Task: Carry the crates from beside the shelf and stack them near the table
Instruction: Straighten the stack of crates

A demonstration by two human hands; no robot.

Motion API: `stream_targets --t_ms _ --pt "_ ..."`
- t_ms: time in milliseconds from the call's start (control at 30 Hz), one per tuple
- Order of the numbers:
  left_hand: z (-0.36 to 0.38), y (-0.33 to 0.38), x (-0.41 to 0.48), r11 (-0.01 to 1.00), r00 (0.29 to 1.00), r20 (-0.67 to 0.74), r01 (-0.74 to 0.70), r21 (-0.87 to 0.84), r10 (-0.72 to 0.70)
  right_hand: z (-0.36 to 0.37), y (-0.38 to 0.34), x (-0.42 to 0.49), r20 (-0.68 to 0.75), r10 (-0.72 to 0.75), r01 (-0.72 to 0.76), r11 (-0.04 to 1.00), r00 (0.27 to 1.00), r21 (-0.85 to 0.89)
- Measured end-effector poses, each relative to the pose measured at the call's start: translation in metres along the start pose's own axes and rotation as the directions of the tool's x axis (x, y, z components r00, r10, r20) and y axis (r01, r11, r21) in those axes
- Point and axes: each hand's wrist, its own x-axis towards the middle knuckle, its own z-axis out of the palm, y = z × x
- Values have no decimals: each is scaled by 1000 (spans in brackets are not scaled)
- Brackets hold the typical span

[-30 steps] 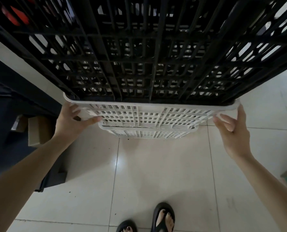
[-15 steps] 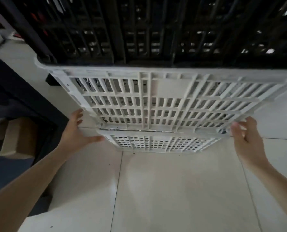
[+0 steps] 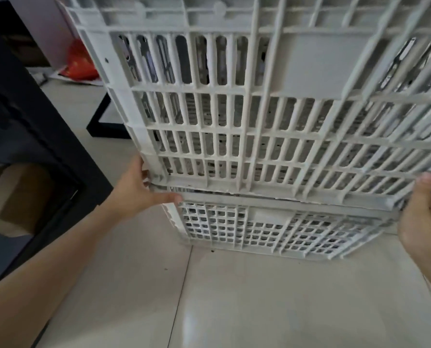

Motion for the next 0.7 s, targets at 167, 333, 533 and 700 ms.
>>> stream_targets --t_ms 167,333,533,700 --pt "1 6 -7 999 999 -32 -27 -38 26 -3 -12 -2 -20 43 -43 999 999 29" --pt "4 10 -12 997 995 -64 -75 -26 73 -8 -21 -5 -15 39 -38 998 999 40" --pt "11 4 -21 993 983 -144 -117 -1 116 -20 -30 -5 29 65 -66 997 997 29" --pt "12 4 -27 993 979 -165 -118 10 118 -20 -27 -2 65 72 -75 996 995 38"
